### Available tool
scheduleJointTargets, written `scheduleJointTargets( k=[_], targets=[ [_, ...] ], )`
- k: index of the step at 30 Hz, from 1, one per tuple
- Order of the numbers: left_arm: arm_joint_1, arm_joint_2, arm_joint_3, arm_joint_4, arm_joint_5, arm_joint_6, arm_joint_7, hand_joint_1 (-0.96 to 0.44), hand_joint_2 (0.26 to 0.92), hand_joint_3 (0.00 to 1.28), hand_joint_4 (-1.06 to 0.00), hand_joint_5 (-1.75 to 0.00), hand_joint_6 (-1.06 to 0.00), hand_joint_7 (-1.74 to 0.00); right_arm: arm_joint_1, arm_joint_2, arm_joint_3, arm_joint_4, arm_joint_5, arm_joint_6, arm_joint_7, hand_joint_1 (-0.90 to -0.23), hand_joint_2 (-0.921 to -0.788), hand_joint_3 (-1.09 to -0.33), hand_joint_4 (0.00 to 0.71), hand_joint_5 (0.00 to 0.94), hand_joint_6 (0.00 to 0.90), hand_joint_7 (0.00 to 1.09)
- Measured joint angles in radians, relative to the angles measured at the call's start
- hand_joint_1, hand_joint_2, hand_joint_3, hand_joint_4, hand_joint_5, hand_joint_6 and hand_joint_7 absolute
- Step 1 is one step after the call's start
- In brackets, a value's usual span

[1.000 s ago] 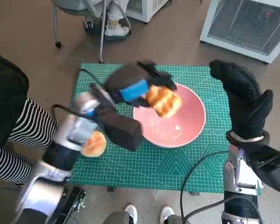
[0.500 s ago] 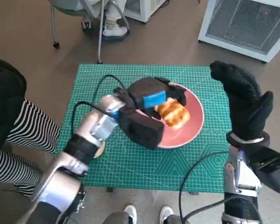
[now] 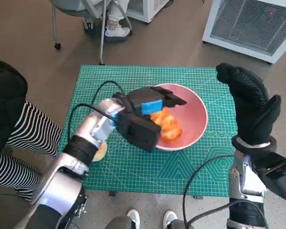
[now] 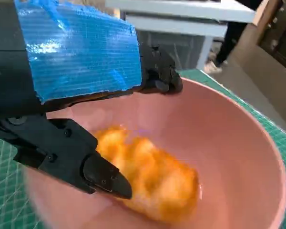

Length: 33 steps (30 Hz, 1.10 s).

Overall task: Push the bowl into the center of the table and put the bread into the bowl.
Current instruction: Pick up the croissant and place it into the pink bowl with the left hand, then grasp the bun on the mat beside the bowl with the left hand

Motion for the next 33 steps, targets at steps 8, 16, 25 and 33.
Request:
scheduleJointTargets(
  k=[8, 16, 25, 33],
  targets=[
    [0.050, 0.118, 0.102, -0.174, -0.185, -0.018, -0.209, -0.48, 0.804, 0.00, 0.00, 0.00, -0.10, -0.02, 0.008, 0.001, 0.003, -0.007, -0.021, 0.000, -0.008, -0.684, -0.921, -0.759, 0.195, 0.000, 0.102, 0.42],
    [0.152, 0.257, 0.214, -0.351, -0.334, -0.003, -0.342, -0.44, 0.785, 0.00, 0.00, 0.00, -0.10, -0.02, 0.012, 0.002, 0.004, -0.024, -0.023, 0.005, -0.015, -0.689, -0.921, -0.758, 0.196, 0.000, 0.101, 0.43],
    [0.281, 0.425, 0.322, -0.508, -0.423, 0.076, -0.444, -0.39, 0.773, 0.00, 0.00, 0.00, -0.14, -0.04, 0.018, 0.006, 0.007, -0.044, -0.022, 0.019, -0.017, -0.689, -0.921, -0.758, 0.197, 0.001, 0.102, 0.43],
    [0.407, 0.543, 0.379, -0.643, -0.413, 0.169, -0.453, -0.34, 0.743, 0.00, 0.00, 0.00, -0.16, -0.04, 0.017, 0.012, 0.014, -0.047, -0.022, 0.021, -0.016, -0.690, -0.921, -0.756, 0.200, 0.002, 0.104, 0.43]
  ],
)
